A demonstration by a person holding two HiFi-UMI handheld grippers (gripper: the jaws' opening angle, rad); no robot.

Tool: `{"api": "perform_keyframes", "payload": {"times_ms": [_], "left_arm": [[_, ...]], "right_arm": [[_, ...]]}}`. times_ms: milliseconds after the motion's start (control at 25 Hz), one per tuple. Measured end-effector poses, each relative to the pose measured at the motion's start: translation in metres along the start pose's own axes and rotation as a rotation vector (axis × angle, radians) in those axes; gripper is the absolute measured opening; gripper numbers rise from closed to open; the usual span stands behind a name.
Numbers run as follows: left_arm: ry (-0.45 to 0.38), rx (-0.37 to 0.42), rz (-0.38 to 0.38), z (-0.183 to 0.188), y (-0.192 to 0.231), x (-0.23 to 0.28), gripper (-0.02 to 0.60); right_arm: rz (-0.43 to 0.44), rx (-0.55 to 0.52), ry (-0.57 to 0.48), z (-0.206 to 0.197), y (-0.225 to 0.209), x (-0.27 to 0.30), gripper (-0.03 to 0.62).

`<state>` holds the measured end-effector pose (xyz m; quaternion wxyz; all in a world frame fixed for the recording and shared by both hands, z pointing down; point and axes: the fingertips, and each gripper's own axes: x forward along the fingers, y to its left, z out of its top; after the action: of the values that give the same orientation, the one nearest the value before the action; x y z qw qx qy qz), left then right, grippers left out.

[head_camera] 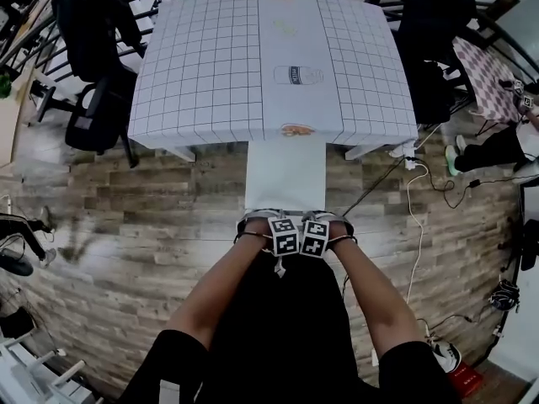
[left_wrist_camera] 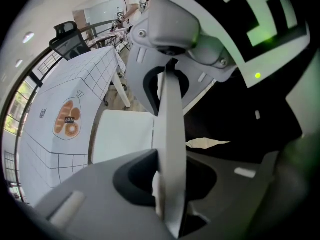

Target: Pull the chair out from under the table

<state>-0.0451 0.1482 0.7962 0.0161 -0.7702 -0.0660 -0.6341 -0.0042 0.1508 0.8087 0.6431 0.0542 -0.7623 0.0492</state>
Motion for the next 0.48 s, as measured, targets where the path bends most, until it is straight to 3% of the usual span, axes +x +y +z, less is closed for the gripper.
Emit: {"api": "perform_keyframes", "payload": {"times_ms": [480], "left_arm": [[0.003,-0.053,-0.005,0.005,-0.049,0.003,0.086]], "right_arm": [[0.027,-0.037,0.003,-0.006,0.045,0.000,0.077]]}}
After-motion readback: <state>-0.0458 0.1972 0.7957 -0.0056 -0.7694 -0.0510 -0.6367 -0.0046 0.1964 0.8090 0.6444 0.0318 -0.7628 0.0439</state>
